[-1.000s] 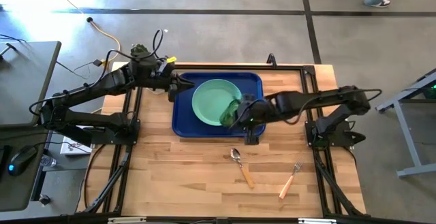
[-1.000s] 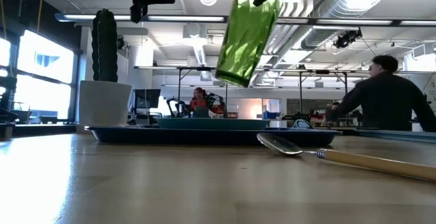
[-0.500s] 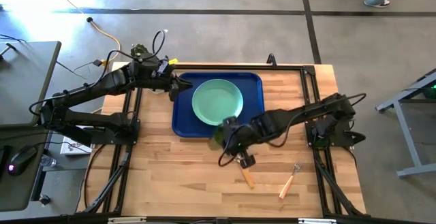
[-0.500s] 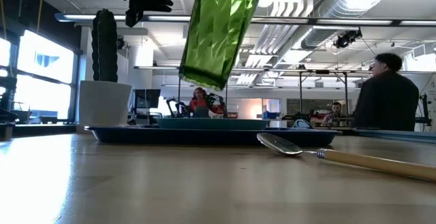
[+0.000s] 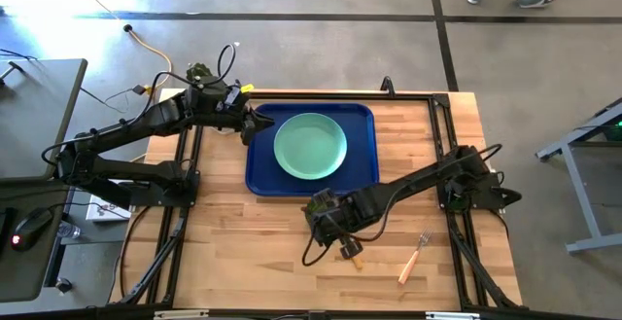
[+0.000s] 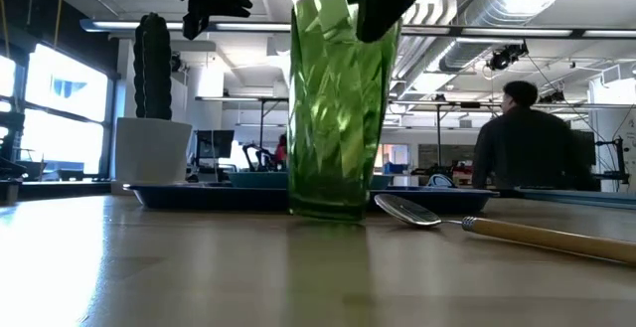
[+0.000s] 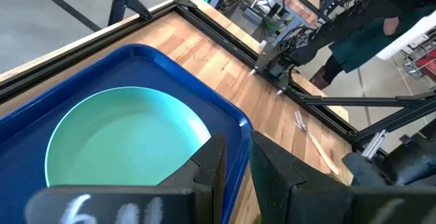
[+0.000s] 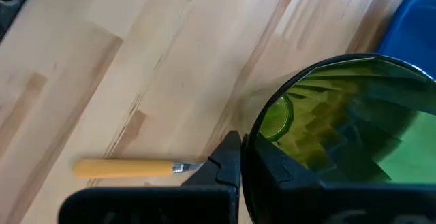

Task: Pick and place plate/cup/fork/spoon on tray
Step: Put the green cup on the top left of the blue tray

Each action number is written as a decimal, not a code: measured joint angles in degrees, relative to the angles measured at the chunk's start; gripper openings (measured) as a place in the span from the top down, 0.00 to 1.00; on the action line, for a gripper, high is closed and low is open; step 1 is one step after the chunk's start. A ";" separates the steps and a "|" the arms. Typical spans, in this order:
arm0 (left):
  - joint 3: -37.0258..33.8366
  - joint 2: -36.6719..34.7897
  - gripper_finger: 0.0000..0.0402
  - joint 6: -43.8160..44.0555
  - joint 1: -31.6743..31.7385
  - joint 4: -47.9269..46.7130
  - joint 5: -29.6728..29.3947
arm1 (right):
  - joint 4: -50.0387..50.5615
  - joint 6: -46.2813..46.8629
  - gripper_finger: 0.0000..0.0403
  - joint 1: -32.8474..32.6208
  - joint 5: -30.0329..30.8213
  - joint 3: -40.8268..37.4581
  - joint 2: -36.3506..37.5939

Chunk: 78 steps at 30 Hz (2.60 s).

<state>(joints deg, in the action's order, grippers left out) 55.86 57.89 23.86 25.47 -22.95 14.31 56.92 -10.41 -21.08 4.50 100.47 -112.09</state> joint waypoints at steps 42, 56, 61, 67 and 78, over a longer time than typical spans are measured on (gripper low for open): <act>0.00 0.00 0.85 -0.50 -0.02 -2.85 -2.99 | -1.61 1.60 0.81 -0.25 4.19 -0.04 -0.95; 0.00 0.00 0.72 -0.50 -0.02 -2.96 -2.97 | -2.23 1.59 0.81 -0.26 4.73 -0.04 -0.88; 0.00 0.00 0.70 -0.48 -0.02 -2.96 -2.93 | -3.40 2.01 0.81 -0.26 4.74 -0.04 -0.86; 0.00 0.00 0.70 -0.52 -0.02 -2.96 -2.91 | -3.27 5.47 0.81 -0.31 4.76 -0.04 -0.86; 0.00 0.00 0.70 -1.46 -0.02 -2.98 -2.89 | -3.27 12.24 0.81 -0.33 4.82 -0.04 -0.86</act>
<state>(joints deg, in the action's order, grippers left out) 55.86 57.89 22.39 25.45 -25.93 11.42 53.65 1.82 -21.41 9.32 100.42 -112.95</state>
